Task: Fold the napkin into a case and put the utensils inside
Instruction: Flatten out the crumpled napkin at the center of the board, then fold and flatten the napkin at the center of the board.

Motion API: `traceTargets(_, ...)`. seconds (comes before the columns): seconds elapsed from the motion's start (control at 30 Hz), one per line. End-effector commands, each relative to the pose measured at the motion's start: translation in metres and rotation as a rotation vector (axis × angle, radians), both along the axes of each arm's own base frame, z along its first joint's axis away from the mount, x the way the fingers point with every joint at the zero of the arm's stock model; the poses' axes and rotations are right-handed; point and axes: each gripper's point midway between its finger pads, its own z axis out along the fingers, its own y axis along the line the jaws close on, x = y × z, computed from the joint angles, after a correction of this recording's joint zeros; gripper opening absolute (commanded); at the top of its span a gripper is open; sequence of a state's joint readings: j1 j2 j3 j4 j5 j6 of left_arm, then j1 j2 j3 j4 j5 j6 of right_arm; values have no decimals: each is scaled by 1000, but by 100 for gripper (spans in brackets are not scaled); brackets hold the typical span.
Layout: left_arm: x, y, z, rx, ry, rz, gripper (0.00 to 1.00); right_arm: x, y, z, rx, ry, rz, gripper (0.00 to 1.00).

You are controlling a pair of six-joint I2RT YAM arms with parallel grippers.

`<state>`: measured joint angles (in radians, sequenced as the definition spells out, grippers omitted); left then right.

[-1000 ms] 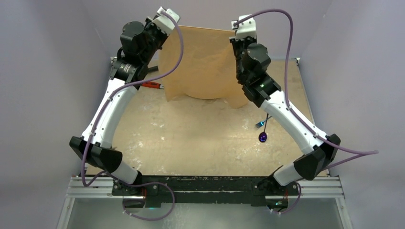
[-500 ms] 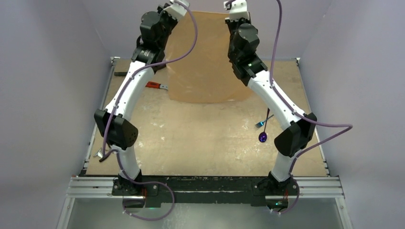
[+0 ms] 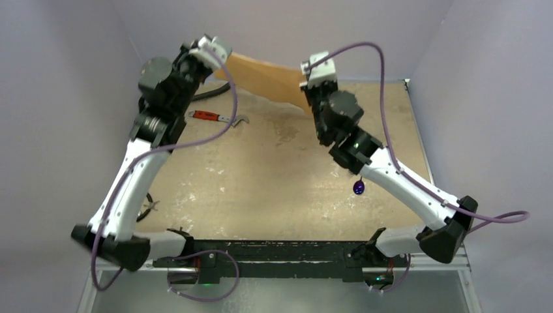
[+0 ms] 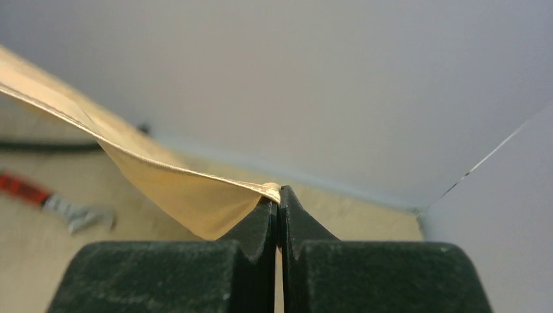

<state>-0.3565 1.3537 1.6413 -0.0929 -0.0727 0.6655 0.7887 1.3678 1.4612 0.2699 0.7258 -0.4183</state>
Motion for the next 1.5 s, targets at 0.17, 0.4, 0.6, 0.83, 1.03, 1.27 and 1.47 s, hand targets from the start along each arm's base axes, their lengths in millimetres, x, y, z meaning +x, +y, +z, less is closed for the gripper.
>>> traceTargets(0.17, -101, 27, -276, 326, 635, -98, 0, -98, 81, -268, -116, 638, 264, 0)
traceTargets(0.4, -142, 35, -366, 383, 882, -144, 0, -165, 106, -369, -243, 956, 327, 0)
traceTargets(0.6, -153, 46, -386, 407, 926, -112, 0, -214, 111, -400, -195, 1101, 432, 0)
traceTargets(0.83, -174, 50, -406, 433, 978, -141, 0, -238, 93, -423, -162, 1211, 406, 0)
traceTargets(1.03, -174, 56, -410, 419, 978, -93, 0, -216, 87, -407, -119, 1145, 242, 19)
traceTargets(1.27, -162, 67, -403, 398, 955, 3, 0, -208, 35, -416, -61, 1098, -101, 23)
traceTargets(1.47, -155, 71, -399, 369, 964, 31, 0, -199, 23, -410, -18, 1028, -218, 31)
